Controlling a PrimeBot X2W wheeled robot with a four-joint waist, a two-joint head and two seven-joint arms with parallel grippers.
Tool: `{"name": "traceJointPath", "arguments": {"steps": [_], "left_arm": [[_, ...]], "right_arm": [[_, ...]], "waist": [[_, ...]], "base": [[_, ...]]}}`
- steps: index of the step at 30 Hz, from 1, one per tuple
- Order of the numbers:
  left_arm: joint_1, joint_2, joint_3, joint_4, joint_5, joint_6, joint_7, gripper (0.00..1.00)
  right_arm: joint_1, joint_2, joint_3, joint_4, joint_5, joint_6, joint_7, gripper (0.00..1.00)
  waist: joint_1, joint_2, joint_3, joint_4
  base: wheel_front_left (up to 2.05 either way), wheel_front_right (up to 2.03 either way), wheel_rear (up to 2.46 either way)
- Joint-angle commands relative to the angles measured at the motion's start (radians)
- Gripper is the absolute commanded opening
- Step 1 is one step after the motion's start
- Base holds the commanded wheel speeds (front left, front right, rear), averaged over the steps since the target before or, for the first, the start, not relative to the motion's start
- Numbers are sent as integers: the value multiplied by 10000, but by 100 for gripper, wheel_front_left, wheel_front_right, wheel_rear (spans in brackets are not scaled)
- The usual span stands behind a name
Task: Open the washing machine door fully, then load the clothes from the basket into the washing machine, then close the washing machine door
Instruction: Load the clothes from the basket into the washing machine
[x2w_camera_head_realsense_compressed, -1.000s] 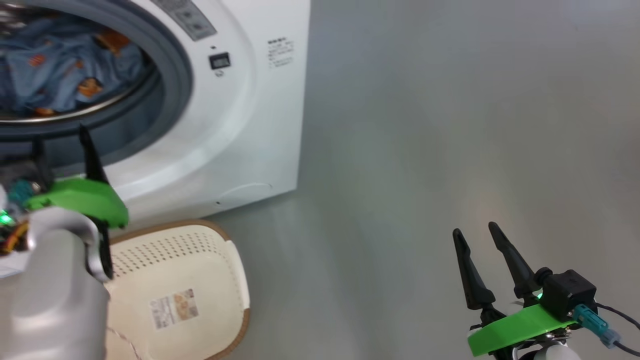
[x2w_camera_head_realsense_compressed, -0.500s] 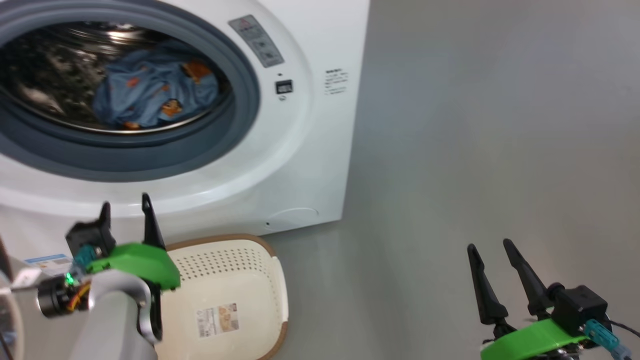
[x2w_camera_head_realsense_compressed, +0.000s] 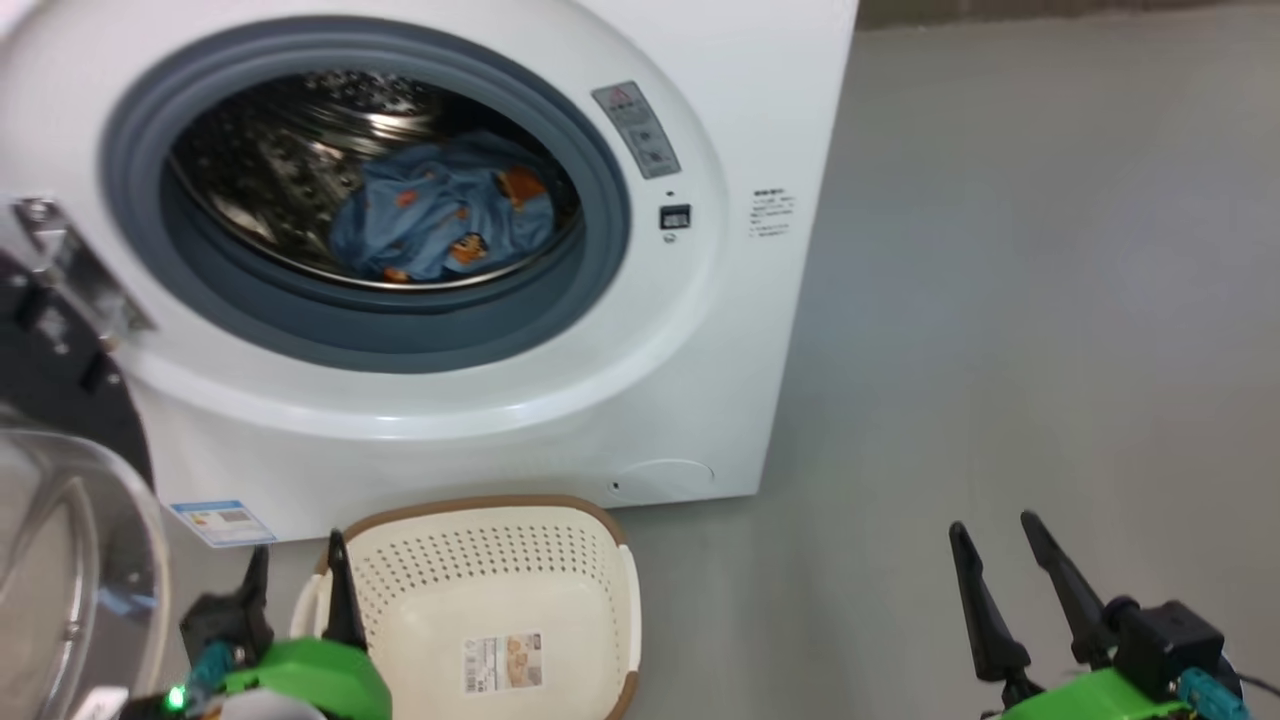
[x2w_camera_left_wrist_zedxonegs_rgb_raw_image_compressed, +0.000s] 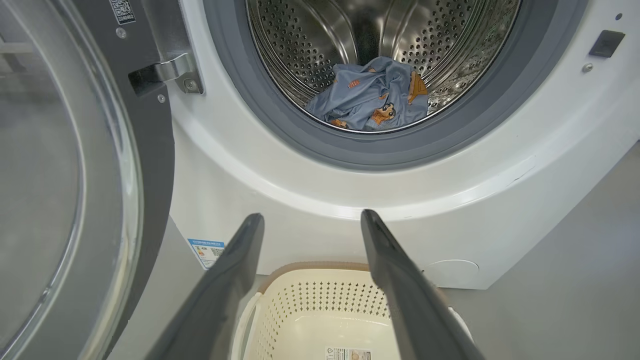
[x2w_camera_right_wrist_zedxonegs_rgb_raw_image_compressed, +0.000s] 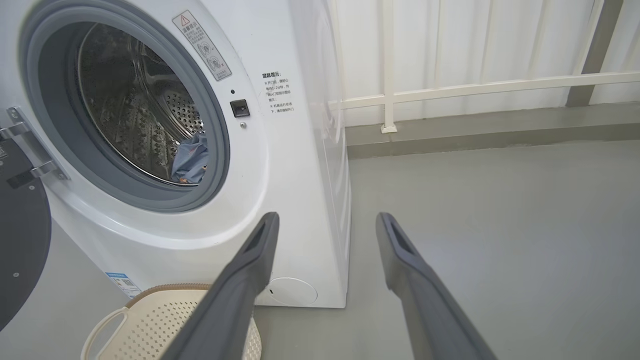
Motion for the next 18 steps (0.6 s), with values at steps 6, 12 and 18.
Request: {"name": "traceJointPath", "arguments": {"steps": [6, 12, 18], "left_arm": [[1100, 172, 98, -841, -98, 128, -84, 100], [1660, 164, 34, -1341, -186, 247, -84, 100], [2119, 161, 8, -2066, -312, 452, -84, 100]], "right_arm": [[303, -92, 334, -161, -164, 16, -48, 100], [365, -128, 359, -134, -178, 16, -48, 100], [427, -203, 322, -111, -200, 16, -48, 100]], "waist": [[0, 0, -699, 581], [0, 0, -867, 795], [0, 0, -913, 1043]], "base": [[0, 0, 0], [0, 0, 0], [0, 0, 0]]}}
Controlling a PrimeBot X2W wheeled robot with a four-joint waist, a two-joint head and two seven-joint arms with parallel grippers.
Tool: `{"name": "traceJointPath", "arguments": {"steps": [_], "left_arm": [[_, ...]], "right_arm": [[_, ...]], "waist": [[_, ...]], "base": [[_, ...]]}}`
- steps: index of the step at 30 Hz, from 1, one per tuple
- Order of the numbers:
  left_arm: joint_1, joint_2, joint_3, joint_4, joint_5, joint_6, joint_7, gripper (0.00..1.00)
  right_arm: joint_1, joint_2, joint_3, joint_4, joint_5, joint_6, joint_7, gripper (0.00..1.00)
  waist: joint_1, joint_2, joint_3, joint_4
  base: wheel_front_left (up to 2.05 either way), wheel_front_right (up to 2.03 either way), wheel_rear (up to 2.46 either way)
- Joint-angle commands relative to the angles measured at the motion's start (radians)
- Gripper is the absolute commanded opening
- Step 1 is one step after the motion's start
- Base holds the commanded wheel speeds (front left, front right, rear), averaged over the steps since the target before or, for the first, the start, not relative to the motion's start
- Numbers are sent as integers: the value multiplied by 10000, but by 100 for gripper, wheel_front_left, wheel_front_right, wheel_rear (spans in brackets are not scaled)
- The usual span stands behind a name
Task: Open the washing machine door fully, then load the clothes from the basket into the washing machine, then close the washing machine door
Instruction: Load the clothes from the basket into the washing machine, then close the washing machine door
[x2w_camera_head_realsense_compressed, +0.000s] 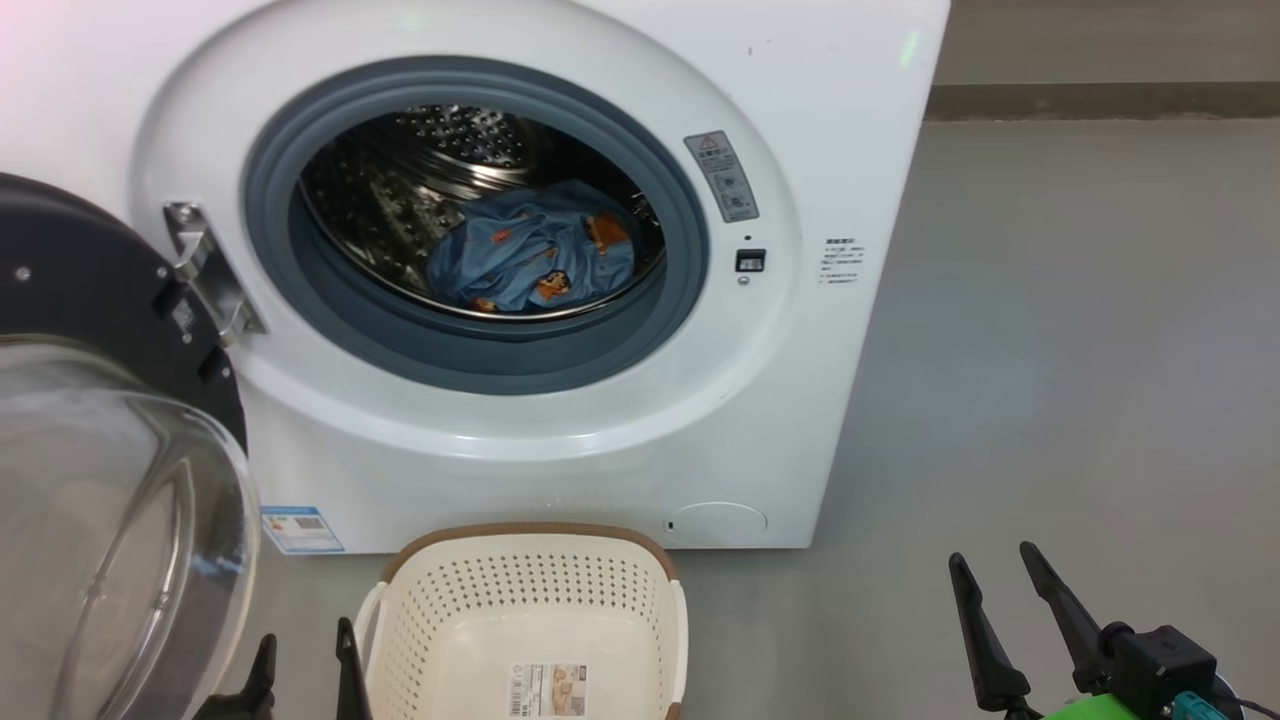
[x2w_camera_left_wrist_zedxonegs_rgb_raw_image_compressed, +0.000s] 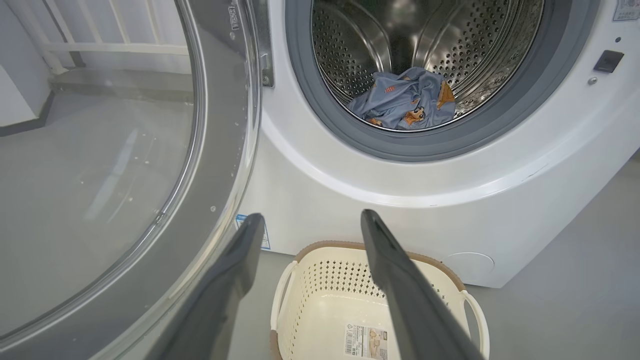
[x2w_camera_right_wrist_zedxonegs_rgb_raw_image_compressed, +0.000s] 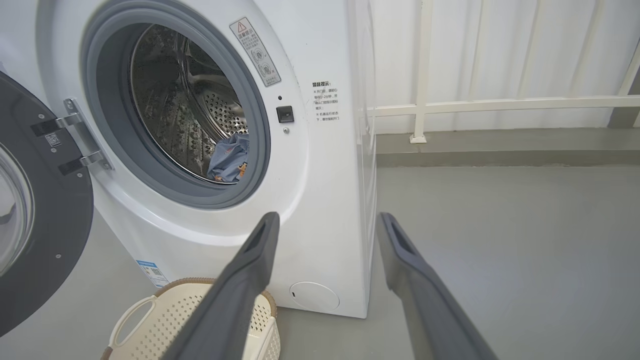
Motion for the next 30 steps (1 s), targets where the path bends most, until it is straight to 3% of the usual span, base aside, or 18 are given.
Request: {"name": "traceJointPath", "arguments": {"steps": [1, 30], "left_arm": [[-71, 158, 281, -348, -69, 90, -84, 100], [352, 157, 119, -1163, -71, 285, -84, 100]], "right_arm": [[-46, -172, 273, -190, -17, 16, -48, 100], [79, -197, 45, 582, -192, 16, -48, 100]], "waist": [[0, 0, -20, 97], [0, 0, 9, 393]], "base": [[0, 0, 0], [0, 0, 0]]}}
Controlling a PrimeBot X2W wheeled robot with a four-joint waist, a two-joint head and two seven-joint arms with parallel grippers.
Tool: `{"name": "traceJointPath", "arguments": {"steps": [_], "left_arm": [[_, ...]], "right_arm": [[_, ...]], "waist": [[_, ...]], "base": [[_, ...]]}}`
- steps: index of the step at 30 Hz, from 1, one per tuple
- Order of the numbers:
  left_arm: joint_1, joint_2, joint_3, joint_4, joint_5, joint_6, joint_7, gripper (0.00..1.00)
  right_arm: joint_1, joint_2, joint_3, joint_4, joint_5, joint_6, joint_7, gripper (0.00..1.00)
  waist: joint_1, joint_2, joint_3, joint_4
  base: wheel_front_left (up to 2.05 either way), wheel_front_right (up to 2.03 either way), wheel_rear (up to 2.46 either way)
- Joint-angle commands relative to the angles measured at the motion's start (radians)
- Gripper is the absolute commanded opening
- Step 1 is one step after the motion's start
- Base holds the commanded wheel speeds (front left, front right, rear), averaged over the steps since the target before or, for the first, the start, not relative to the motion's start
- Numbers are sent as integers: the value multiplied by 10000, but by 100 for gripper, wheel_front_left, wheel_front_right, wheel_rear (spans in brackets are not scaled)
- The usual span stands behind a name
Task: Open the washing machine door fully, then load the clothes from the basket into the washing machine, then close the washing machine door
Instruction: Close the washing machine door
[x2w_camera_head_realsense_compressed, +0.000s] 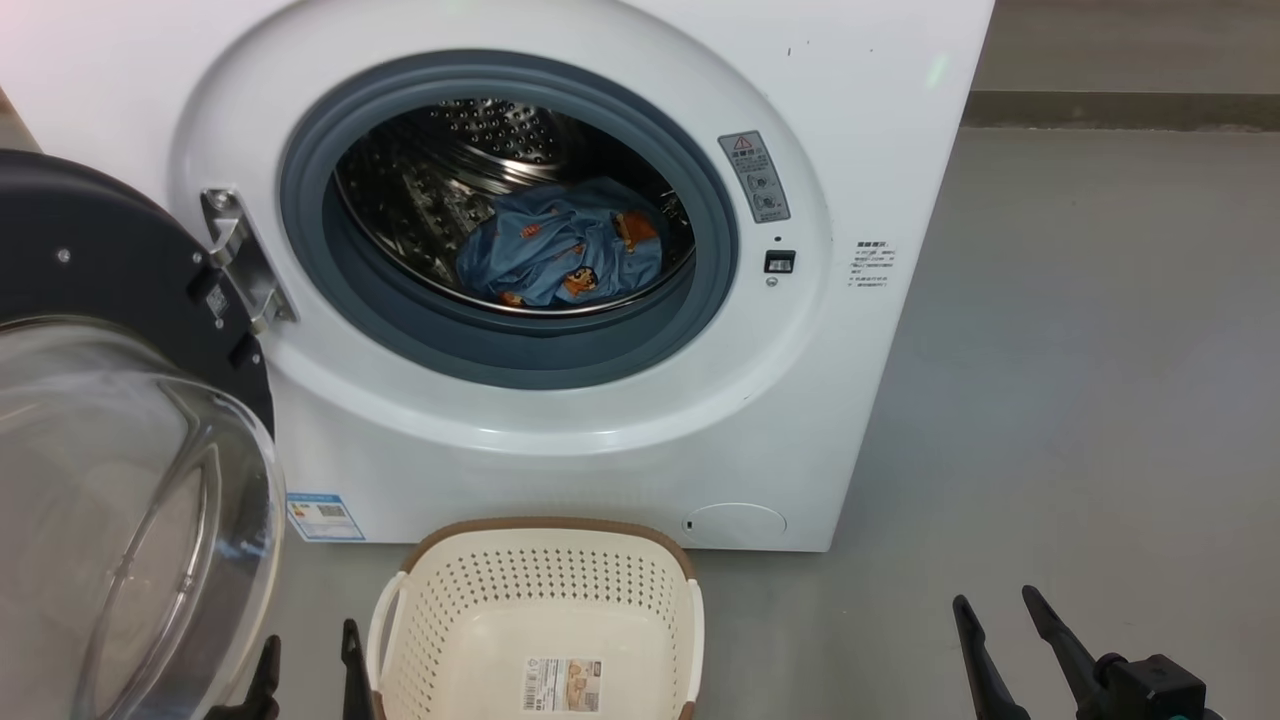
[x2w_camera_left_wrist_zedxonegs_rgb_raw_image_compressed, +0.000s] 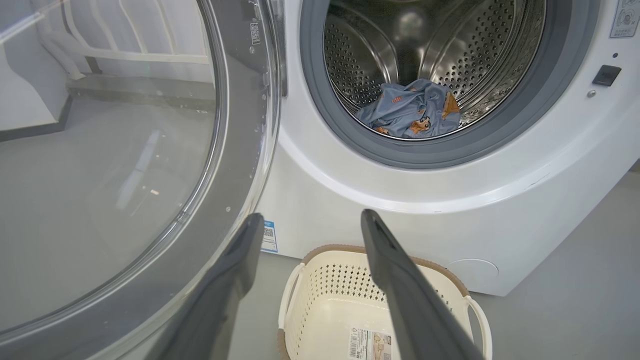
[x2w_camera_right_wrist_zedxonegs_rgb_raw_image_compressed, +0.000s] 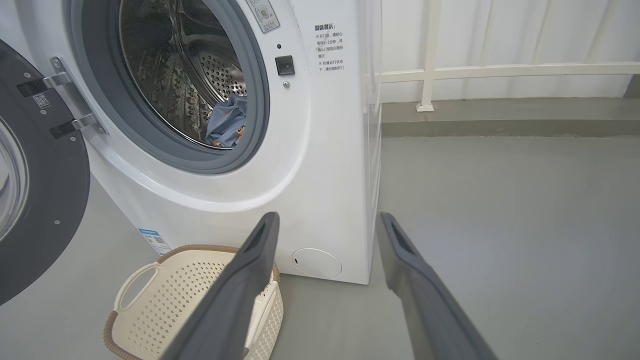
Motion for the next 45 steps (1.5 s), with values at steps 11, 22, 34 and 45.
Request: {"name": "traceJointPath", "arguments": {"steps": [11, 22, 34, 45], "left_arm": [[-142, 153, 225, -163, 32, 237, -84, 100], [-219, 153, 208, -118, 58, 231, -84, 100], [-185, 167, 377, -257, 359, 284, -84, 100], [-224, 159, 369, -225, 326, 248, -84, 100]], "right_arm": [[-175, -139, 183, -162, -93, 16, -49, 100], [-198, -101, 113, -177, -88, 16, -49, 100], [-202, -71, 127, -215, -87, 16, -49, 100], [-233, -93, 115, -218, -93, 16, -49, 100]], "waist": [[0, 0, 18, -145], [0, 0, 78, -159], [0, 0, 86, -186], [0, 0, 104, -93]], "base": [[-7, 7, 0], [-122, 122, 0], [-155, 155, 0], [-17, 17, 0]]}}
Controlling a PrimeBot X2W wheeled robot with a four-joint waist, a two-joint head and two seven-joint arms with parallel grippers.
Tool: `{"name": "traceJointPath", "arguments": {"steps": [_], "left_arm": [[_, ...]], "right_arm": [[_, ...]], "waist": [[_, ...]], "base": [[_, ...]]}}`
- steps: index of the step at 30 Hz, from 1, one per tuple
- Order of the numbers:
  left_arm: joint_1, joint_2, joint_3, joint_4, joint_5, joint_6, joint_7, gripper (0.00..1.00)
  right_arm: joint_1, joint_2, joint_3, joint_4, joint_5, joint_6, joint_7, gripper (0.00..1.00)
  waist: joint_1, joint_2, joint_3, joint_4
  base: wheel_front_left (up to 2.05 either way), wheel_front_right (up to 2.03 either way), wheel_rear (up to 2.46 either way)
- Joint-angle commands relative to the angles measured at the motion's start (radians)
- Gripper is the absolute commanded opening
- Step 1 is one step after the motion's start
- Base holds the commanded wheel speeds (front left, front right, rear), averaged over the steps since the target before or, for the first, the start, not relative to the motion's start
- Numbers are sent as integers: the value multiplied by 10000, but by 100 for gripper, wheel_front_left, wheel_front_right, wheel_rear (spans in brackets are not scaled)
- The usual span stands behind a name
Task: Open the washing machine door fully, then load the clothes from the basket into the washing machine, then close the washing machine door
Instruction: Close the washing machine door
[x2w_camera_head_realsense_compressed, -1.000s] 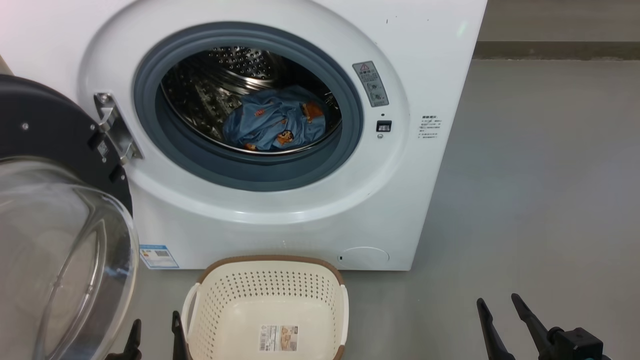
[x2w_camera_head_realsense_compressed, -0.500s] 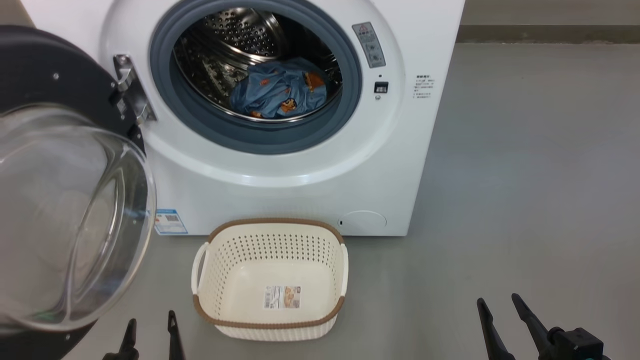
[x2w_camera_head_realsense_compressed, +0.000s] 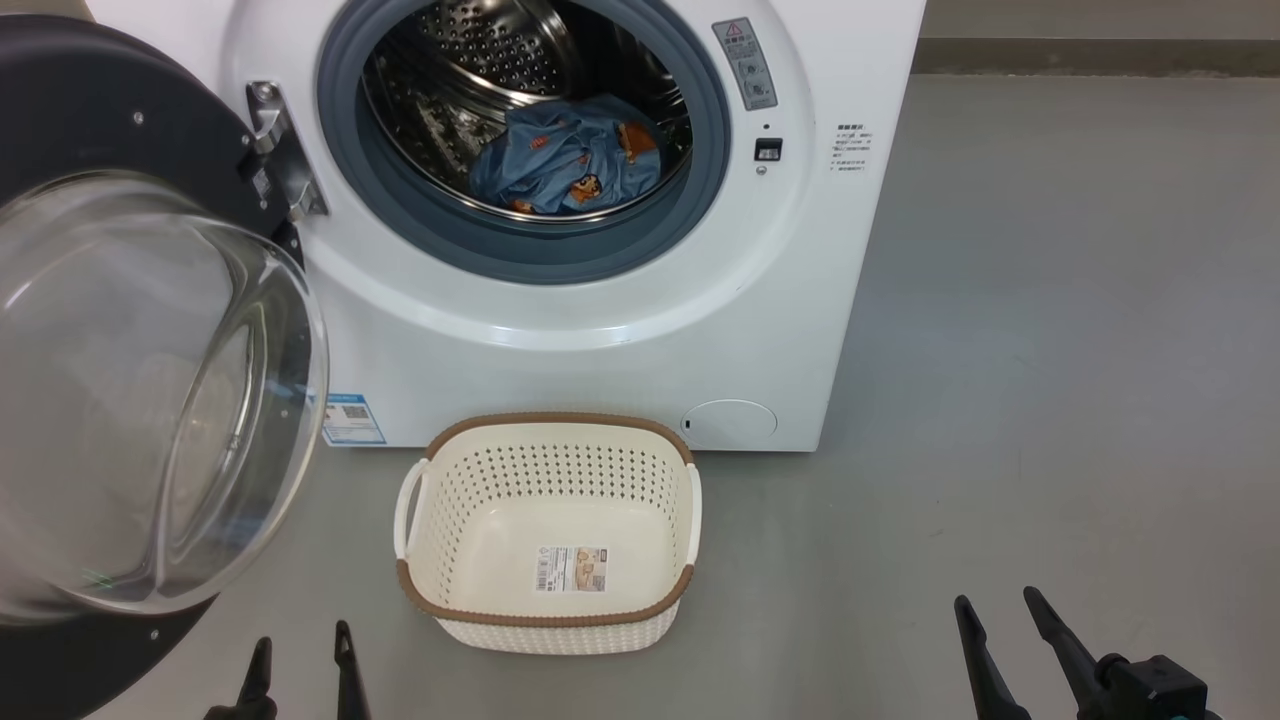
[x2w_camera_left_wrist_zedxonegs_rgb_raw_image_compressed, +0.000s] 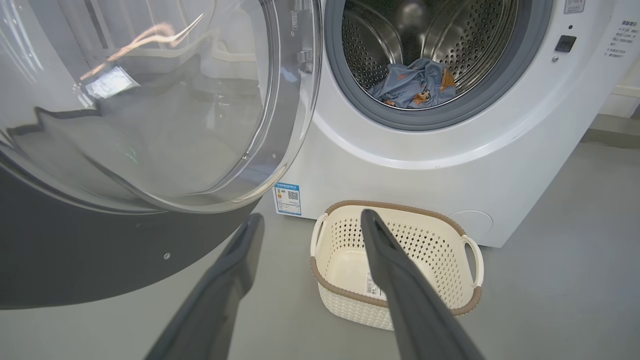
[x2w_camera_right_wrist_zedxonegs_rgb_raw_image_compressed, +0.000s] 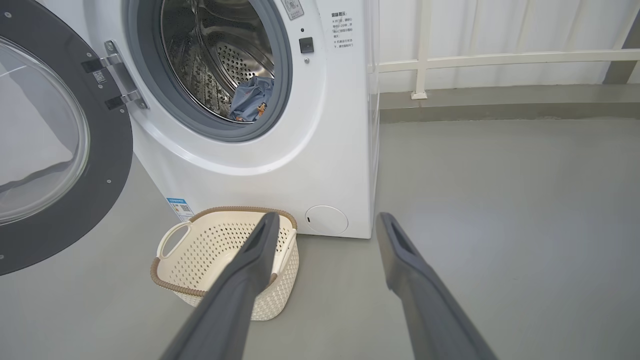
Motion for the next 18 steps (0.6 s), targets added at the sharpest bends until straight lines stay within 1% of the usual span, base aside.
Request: {"name": "traceJointPath", "arguments": {"steps": [1, 12, 18], "left_arm": [[-228, 153, 320, -243, 48, -8, -84, 100], [-187, 149, 316, -215, 49, -13, -84, 100], [-181, 148, 316, -216, 83, 12, -84, 100]], "right_arm": [[-236, -140, 174, -246, -93, 16, -49, 100], [-234, -124, 210, -269, -100, 16, -49, 100], [-234, -114, 345, -382, -71, 16, -49, 100]], "waist": [[0, -1, -3, 19], [0, -1, -76, 158], [0, -1, -165, 629]], "base": [[0, 0, 0], [0, 0, 0], [0, 0, 0]]}}
